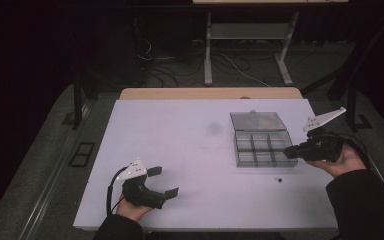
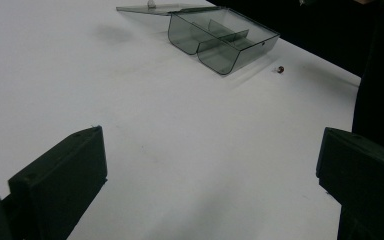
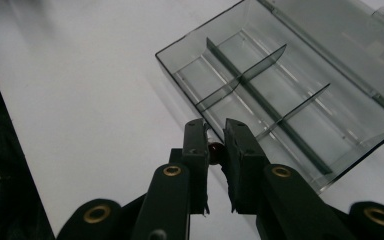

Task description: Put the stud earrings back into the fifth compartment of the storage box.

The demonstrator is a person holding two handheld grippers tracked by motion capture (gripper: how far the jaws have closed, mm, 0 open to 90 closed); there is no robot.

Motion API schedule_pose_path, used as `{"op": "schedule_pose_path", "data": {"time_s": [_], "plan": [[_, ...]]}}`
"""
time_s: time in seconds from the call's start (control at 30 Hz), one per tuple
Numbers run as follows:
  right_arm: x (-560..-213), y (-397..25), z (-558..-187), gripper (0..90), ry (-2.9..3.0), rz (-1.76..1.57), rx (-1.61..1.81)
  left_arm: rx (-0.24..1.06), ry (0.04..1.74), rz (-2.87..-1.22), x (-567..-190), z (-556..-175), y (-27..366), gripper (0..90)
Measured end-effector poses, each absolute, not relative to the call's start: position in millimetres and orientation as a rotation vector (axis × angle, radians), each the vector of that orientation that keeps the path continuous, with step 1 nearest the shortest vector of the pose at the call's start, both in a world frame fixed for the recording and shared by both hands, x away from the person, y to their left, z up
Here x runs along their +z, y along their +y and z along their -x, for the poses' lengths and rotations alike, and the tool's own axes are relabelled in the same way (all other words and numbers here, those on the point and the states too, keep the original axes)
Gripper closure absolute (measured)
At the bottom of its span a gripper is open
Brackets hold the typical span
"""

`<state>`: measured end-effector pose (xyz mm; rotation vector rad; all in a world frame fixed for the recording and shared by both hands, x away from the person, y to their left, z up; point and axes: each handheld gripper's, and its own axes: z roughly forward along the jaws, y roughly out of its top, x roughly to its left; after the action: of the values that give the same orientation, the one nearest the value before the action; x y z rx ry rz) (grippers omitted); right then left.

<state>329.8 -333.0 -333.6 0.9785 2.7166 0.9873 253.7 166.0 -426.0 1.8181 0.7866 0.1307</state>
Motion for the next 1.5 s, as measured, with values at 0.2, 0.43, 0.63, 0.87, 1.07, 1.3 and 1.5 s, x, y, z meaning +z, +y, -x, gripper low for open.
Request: {"op": "schedule_pose_path", "data": {"time_s": [0.2,0.43,0.63,0.87,1.07,1.3,1.5], "plan": [[-327.5,-328.3,-339.9,79.6,2.707,-0.972,1.000,0.131,0.787,-1.816,-426.0,-253.9,166.5,0.0],[-324.0,-318.8,-355.4,79.7,2.717,-0.964,0.978,0.131,0.785,-1.816,-425.9,-254.1,166.8,0.0],[-324.8,-312.7,-368.4,79.6,2.719,-0.972,0.952,0.128,0.786,-1.817,-426.0,-254.3,166.7,0.0],[-329.5,-303.5,-379.9,79.6,2.725,-0.963,0.899,0.124,0.784,-1.820,-426.0,-254.7,166.8,0.0],[-338.6,-299.9,-391.4,79.6,2.717,-0.988,0.876,0.121,0.782,-1.819,-426.0,-254.5,166.4,0.0],[-347.4,-295.6,-403.3,79.6,2.692,-0.990,0.892,0.126,0.781,-1.818,-425.6,-254.6,167.4,0.0],[-359.4,-290.5,-412.3,79.5,2.689,-1.006,0.883,0.124,0.777,-1.822,-425.7,-254.8,167.1,0.0]]}}
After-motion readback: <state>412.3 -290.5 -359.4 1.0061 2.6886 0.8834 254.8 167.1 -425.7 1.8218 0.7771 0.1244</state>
